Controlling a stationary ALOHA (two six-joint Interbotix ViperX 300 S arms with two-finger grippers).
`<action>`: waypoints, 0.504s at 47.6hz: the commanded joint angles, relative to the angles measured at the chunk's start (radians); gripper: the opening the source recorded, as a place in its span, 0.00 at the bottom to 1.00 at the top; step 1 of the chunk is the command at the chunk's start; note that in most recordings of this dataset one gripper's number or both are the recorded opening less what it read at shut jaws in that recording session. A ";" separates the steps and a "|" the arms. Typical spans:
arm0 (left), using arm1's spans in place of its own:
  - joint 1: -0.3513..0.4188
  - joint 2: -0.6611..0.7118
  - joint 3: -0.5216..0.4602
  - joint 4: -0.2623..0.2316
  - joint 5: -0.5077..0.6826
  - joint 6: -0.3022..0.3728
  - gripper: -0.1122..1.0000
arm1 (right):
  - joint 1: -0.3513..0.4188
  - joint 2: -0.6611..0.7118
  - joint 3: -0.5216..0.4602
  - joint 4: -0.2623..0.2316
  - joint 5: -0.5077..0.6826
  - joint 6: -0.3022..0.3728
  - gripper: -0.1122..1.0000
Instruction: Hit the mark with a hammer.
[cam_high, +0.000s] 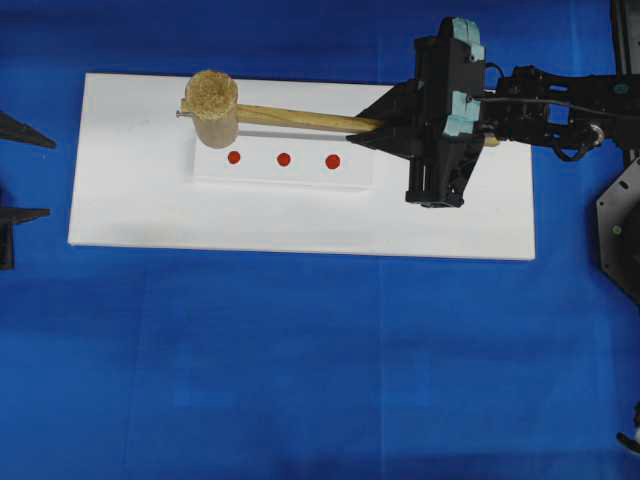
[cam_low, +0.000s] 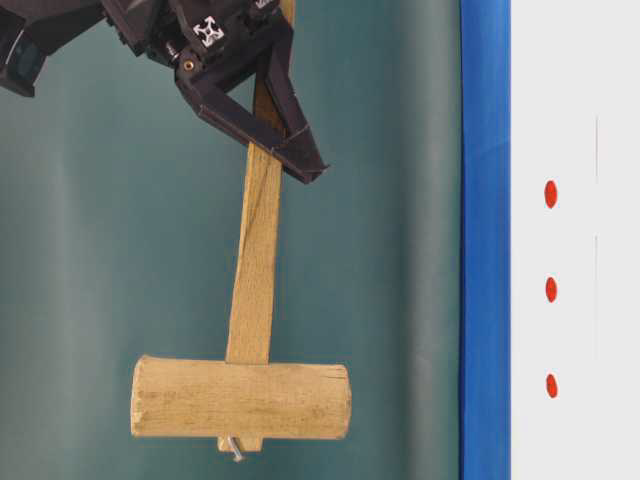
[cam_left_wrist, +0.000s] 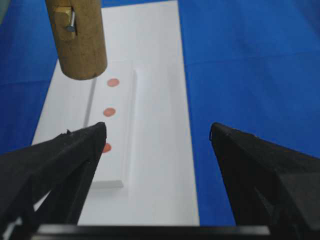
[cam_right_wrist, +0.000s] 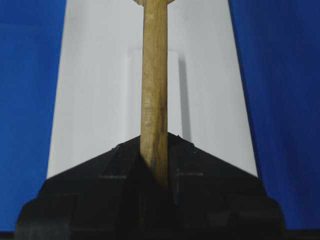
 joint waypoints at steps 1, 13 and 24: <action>-0.003 0.014 -0.011 -0.002 -0.006 -0.003 0.84 | -0.003 -0.008 -0.011 0.003 -0.023 0.002 0.10; -0.002 0.015 -0.009 0.000 -0.006 -0.002 0.84 | -0.003 0.081 0.029 0.005 -0.071 0.006 0.10; -0.002 0.014 -0.008 -0.002 -0.008 -0.003 0.84 | -0.005 0.272 0.057 0.018 -0.114 0.048 0.10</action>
